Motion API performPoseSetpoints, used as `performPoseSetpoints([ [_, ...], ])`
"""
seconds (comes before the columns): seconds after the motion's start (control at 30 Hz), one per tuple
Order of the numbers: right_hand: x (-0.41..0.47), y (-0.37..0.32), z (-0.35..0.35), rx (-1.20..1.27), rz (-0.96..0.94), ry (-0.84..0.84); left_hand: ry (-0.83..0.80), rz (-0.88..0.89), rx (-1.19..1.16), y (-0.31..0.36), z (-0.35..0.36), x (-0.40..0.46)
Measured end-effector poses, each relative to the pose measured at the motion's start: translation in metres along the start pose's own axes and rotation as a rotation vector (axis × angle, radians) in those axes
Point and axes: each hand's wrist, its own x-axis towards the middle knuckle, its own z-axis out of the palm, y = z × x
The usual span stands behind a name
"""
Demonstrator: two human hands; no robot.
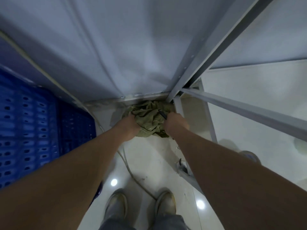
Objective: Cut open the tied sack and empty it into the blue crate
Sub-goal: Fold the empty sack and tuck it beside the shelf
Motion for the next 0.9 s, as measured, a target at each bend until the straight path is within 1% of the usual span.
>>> performPoseSetpoints([
  [0.1, -0.024, -0.001, -0.014, 0.023, -0.008, -0.007, 0.046, 0.053, 0.067, 0.008, -0.015, -0.026],
  [0.23, -0.065, -0.004, -0.034, 0.039, -0.032, -0.028, 0.181, 0.093, 0.042, 0.017, -0.040, -0.062],
  [0.3, -0.093, -0.006, -0.050, 0.012, -0.077, -0.021, 0.180, 0.118, 0.066, 0.029, -0.056, -0.088],
  [0.43, -0.136, -0.017, -0.088, -0.083, -0.165, 0.033, 0.186, 0.114, 0.172, 0.059, -0.095, -0.135],
  [0.5, -0.162, -0.027, -0.115, -0.084, -0.197, 0.090, 0.186, 0.149, 0.208, 0.077, -0.120, -0.168],
  [0.57, -0.191, -0.040, -0.147, -0.053, -0.197, 0.125, 0.192, 0.182, 0.287, 0.095, -0.146, -0.202],
  [0.67, -0.239, -0.056, -0.198, 0.039, -0.150, 0.113, 0.212, 0.198, 0.379, 0.120, -0.180, -0.257],
  [0.77, -0.295, -0.063, -0.243, 0.105, -0.128, 0.145, 0.236, 0.226, 0.411, 0.144, -0.209, -0.311],
  [0.9, -0.379, -0.062, -0.286, 0.245, -0.173, 0.143, 0.246, 0.267, 0.423, 0.176, -0.245, -0.390],
])
